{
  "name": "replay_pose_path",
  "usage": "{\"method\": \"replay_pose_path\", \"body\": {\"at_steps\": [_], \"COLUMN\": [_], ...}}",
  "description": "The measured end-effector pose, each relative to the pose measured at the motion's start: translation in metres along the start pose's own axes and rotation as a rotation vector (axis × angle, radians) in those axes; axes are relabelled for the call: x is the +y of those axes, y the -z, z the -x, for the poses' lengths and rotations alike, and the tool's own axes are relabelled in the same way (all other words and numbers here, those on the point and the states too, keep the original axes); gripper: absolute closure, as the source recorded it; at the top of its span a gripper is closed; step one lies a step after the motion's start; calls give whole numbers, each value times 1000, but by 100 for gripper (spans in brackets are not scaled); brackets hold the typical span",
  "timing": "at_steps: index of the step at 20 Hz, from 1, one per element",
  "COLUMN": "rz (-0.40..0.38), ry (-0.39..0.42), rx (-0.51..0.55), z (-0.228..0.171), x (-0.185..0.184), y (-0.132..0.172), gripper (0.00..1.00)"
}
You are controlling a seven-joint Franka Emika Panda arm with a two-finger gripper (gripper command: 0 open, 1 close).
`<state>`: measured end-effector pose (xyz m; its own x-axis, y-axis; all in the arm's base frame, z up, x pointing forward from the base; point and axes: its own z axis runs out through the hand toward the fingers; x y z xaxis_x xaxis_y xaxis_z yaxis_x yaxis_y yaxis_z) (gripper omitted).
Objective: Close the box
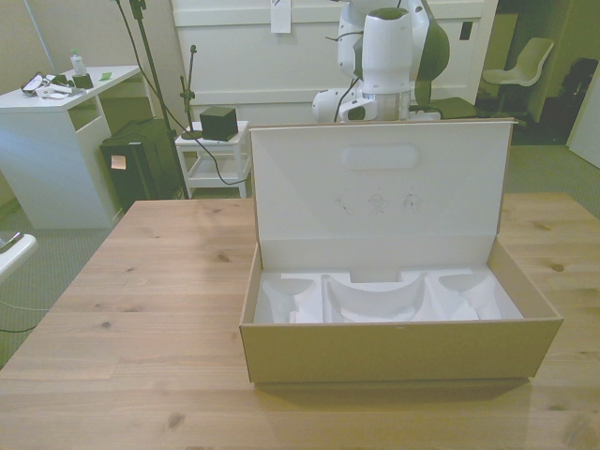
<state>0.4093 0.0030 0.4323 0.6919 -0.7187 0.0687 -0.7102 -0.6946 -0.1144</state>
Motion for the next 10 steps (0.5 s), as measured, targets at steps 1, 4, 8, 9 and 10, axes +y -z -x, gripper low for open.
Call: {"method": "replay_pose_path", "body": {"at_steps": [1, 4, 8, 9, 10], "rz": [2, 5, -8, -14, -18], "ry": [-1, -21, -53, -66, -79], "rx": [0, 8, 34, 40, 48], "z": [0, -1, -14, -20, -25], "x": [0, 0, 10, 15, 19], "y": [0, 2, 17, 24, 30], "gripper": [0, 0, 0, 0, 0]}}
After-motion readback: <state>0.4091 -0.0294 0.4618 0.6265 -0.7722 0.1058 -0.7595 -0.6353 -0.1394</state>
